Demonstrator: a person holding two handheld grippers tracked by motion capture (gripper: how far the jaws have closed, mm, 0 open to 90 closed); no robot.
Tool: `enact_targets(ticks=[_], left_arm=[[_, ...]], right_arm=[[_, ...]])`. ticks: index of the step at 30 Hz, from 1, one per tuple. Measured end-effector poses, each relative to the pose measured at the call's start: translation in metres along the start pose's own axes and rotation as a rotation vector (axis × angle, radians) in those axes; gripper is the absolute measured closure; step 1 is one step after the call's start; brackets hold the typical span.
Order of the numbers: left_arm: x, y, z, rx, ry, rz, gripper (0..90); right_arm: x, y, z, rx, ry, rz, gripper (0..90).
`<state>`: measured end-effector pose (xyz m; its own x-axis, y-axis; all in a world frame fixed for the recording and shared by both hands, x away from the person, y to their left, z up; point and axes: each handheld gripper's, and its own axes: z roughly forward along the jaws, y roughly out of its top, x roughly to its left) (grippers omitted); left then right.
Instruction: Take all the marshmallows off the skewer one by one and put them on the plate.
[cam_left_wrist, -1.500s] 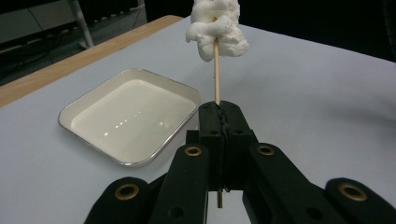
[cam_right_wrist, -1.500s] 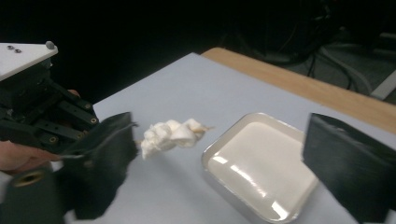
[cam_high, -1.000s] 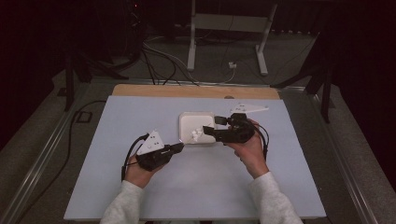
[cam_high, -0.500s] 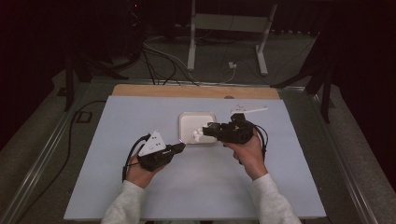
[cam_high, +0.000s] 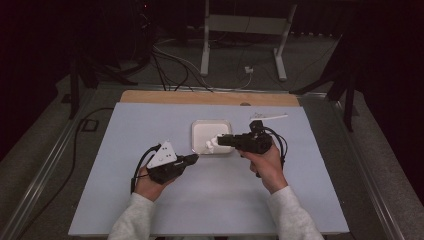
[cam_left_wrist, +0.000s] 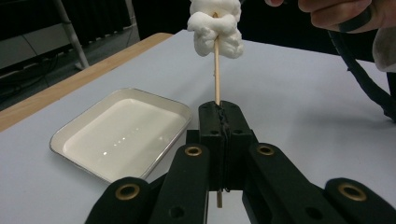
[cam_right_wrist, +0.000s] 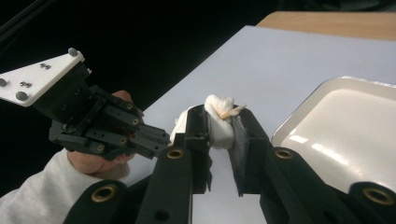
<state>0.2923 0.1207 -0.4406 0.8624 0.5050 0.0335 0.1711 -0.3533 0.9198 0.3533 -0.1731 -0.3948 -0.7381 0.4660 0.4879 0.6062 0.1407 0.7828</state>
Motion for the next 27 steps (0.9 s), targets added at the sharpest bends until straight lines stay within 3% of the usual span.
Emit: enact_targets(ticks=[13, 15, 16, 19, 22, 27], left_arm=[[0.007, -0.006, -0.007, 0.006, 0.008, 0.001, 90.0], [0.008, -0.007, -0.008, 0.022, 0.018, 0.007, 90.0], [0.009, -0.009, -0.008, 0.044, 0.032, 0.015, 90.0], [0.013, -0.014, -0.01, 0.043, 0.039, -0.012, 90.0], [0.017, -0.015, -0.011, 0.027, 0.054, -0.041, 90.0], [0.016, -0.013, -0.009, 0.031, 0.063, -0.053, 90.0]], right_arm=[[0.005, 0.003, -0.005, -0.072, -0.07, -0.029, 81.9], [0.003, 0.004, -0.01, -0.089, -0.074, -0.025, 82.3], [0.003, 0.004, -0.014, -0.112, -0.105, -0.028, 82.5], [-0.005, 0.009, -0.034, -0.178, -0.111, -0.002, 82.4], [-0.005, 0.011, -0.041, -0.147, -0.154, -0.045, 81.7], [-0.016, 0.006, -0.031, -0.122, -0.177, -0.028, 80.3]])
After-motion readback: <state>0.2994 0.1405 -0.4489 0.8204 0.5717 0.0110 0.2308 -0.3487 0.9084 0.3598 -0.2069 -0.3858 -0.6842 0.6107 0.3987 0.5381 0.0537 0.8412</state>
